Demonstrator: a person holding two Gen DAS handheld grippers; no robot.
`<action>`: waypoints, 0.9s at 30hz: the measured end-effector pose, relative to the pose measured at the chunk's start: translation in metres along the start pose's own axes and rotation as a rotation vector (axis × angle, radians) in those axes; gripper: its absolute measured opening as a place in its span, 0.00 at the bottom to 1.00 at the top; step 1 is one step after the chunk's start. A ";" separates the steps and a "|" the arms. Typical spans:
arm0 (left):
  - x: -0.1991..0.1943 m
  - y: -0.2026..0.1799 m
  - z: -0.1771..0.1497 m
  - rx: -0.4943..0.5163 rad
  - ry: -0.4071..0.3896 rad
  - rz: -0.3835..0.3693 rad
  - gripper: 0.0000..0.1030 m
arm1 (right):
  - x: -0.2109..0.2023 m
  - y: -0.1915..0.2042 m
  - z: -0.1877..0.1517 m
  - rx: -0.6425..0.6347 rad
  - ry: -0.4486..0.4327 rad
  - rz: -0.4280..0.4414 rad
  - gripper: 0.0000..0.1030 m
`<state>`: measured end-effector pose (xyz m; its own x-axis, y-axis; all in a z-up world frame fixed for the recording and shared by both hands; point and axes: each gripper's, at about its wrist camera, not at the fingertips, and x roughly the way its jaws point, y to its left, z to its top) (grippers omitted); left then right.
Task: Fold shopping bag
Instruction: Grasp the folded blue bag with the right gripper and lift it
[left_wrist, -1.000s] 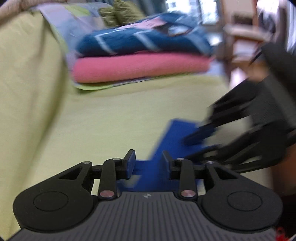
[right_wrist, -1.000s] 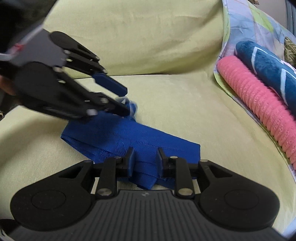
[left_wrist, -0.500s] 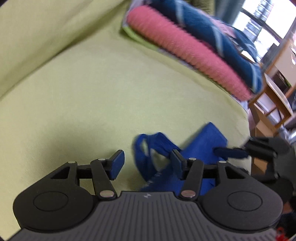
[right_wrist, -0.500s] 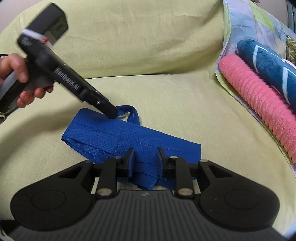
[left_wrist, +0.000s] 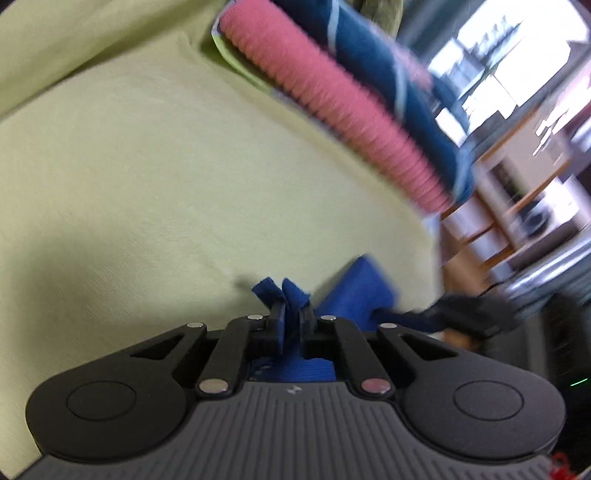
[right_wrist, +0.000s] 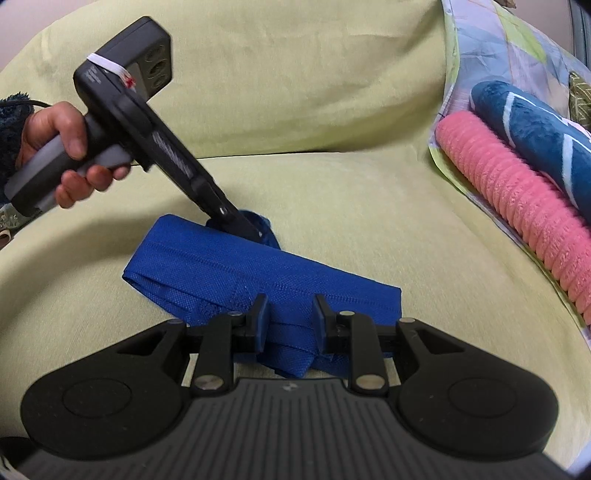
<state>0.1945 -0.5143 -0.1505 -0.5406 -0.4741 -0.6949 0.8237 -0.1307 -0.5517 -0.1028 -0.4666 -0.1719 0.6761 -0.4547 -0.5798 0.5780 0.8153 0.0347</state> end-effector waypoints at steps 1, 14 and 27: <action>0.000 0.001 -0.002 0.003 0.002 -0.020 0.03 | 0.000 0.000 0.000 0.000 -0.001 -0.002 0.23; -0.003 -0.055 -0.013 0.411 0.086 -0.015 0.19 | -0.002 0.002 -0.002 -0.028 0.007 0.003 0.23; 0.047 -0.156 -0.121 1.506 0.300 0.568 0.23 | 0.003 -0.006 0.008 -0.049 0.052 0.067 0.22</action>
<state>0.0201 -0.4107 -0.1530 0.0085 -0.6020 -0.7984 0.2330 -0.7753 0.5871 -0.1008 -0.4753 -0.1675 0.6873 -0.3803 -0.6189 0.5083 0.8605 0.0357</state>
